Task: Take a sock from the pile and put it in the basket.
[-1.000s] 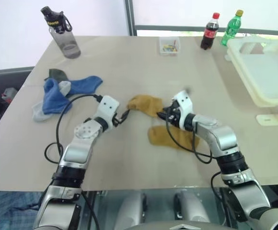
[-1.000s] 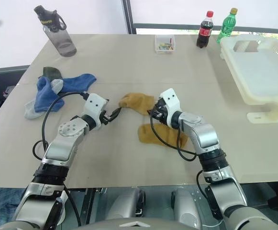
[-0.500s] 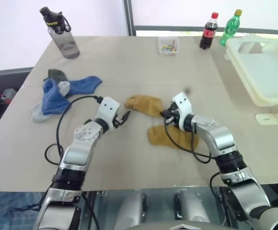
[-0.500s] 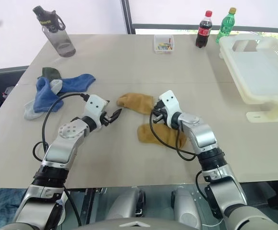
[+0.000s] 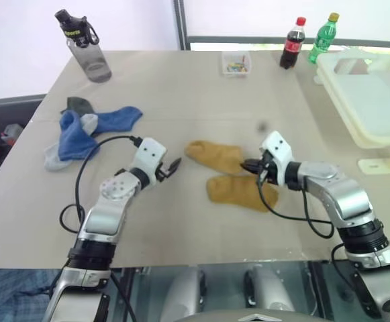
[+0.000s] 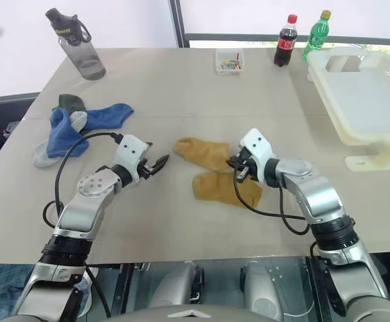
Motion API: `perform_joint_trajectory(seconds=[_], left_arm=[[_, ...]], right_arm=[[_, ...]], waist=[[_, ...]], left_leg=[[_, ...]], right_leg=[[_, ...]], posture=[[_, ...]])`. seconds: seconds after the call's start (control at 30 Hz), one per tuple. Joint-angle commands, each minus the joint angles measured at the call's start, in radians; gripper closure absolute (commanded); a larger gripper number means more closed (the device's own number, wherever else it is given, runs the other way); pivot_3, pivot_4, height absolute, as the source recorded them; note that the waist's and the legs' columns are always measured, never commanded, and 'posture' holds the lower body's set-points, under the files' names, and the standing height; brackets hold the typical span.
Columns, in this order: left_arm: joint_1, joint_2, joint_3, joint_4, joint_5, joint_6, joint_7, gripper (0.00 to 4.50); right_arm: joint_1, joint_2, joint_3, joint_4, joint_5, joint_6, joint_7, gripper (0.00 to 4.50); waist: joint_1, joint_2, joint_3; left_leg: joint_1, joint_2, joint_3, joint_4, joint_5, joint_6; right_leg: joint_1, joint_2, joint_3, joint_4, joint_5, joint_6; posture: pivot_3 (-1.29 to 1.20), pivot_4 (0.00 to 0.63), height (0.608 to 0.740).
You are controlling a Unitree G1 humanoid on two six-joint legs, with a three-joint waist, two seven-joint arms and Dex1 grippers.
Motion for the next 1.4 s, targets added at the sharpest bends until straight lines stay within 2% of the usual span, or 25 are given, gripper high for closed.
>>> perform_joint_trajectory(seconds=[0.03, 0.23, 0.37, 0.63, 0.73, 0.87, 1.0, 1.03, 1.23, 1.4], left_arm=[[-0.009, -0.046, 0.057, -0.075, -0.116, 0.082, -0.025, 1.14], [-0.073, -0.13, 0.185, -0.1, -0.318, 0.291, 0.011, 1.14], [-0.083, -0.156, 0.226, -0.097, -0.374, 0.345, 0.034, 1.14], [-0.082, -0.16, 0.17, -0.052, -0.338, 0.373, 0.057, 1.14], [-0.128, -0.205, 0.161, 0.021, -0.331, 0.343, 0.07, 1.14], [-0.149, -0.216, 0.123, 0.063, -0.295, 0.312, 0.063, 2.35], [-0.143, -0.205, 0.098, 0.078, -0.266, 0.295, 0.054, 4.31], [-0.142, -0.204, 0.096, 0.079, -0.262, 0.29, 0.055, 4.45], [-0.135, -0.2, 0.104, 0.064, -0.248, 0.273, 0.073, 4.45], [-0.089, -0.21, 0.166, -0.102, -0.338, 0.364, 0.1, 4.45]], right_arm=[[-0.023, -0.004, -0.023, 0.001, 0.002, -0.039, 0.004, 4.47], [-0.024, 0.02, -0.019, 0.015, -0.003, -0.055, -0.013, 4.47], [-0.02, 0.025, -0.022, 0.016, -0.006, -0.058, -0.019, 4.47], [-0.014, 0.031, -0.027, 0.016, -0.007, -0.059, -0.032, 4.47], [-0.013, 0.038, -0.026, 0.022, -0.007, -0.063, -0.036, 4.47], [-0.014, 0.044, -0.026, 0.023, -0.008, -0.064, -0.041, 4.5], [-0.013, 0.045, -0.029, 0.017, -0.006, -0.063, -0.048, 4.5], [-0.012, 0.044, -0.03, 0.017, -0.005, -0.063, -0.048, 4.5], [-0.007, 0.04, -0.033, 0.013, -0.003, -0.064, -0.048, 4.5], [0.019, -0.006, -0.088, -0.068, 0.035, -0.039, -0.031, 4.5]], waist=[[0.0, 0.0, 0.0], [0.0, 0.0, 0.0], [0.0, 0.0, 0.0], [0.0, 0.0, 0.0], [0.006, -0.001, 0.0], [0.003, -0.001, 0.0], [0.0, -0.001, 0.0], [0.001, -0.001, 0.0], [0.001, -0.001, 0.0], [0.001, -0.001, 0.0]], left_leg=[[0.0, 0.0, 0.0, 0.0, 0.0, 0.0], [-0.001, 0.0, -0.001, 0.002, 0.0, 0.0], [-0.001, 0.0, -0.001, 0.002, 0.0, 0.0], [-0.001, 0.0, -0.001, 0.002, 0.0, 0.0], [-0.001, 0.0, -0.001, 0.002, 0.0, 0.0], [-0.001, -0.001, -0.001, 0.003, 0.0, 0.0], [-0.001, -0.001, -0.001, 0.002, 0.0, 0.0], [-0.001, 0.0, -0.001, 0.002, 0.0, 0.0], [-0.001, -0.001, -0.001, 0.002, 0.0, 0.0], [-0.001, 0.0, -0.001, 0.002, 0.0, 0.0]], right_leg=[[0.0, 0.0, 0.0, 0.0, 0.0, 0.0], [0.0, 0.0, -0.001, 0.001, 0.0, 0.0], [0.0, 0.0, 0.0, 0.0, 0.0, 0.0], [0.0, 0.0, -0.001, 0.0, 0.0, 0.0], [0.0, 0.0, -0.001, 0.001, 0.0, 0.0], [0.0, 0.0, -0.001, 0.001, 0.0, 0.0], [0.0, 0.0, -0.001, 0.0, 0.0, 0.0], [0.0, 0.0, -0.001, 0.001, 0.0, 0.0], [0.0, 0.0, -0.001, 0.001, 0.0, 0.0], [0.0, 0.0, -0.001, 0.0, 0.0, 0.0]], posture=[[0.0, 0.15, 0.74], [0.0, 0.15, 0.74], [0.0, 0.15, 0.74], [0.0, 0.15, 0.74], [0.0, 0.15, 0.74], [0.0, 0.15, 0.74], [0.0, 0.15, 0.74], [0.0, 0.15, 0.74], [0.0, 0.15, 0.74], [0.0, 0.15, 0.74]])
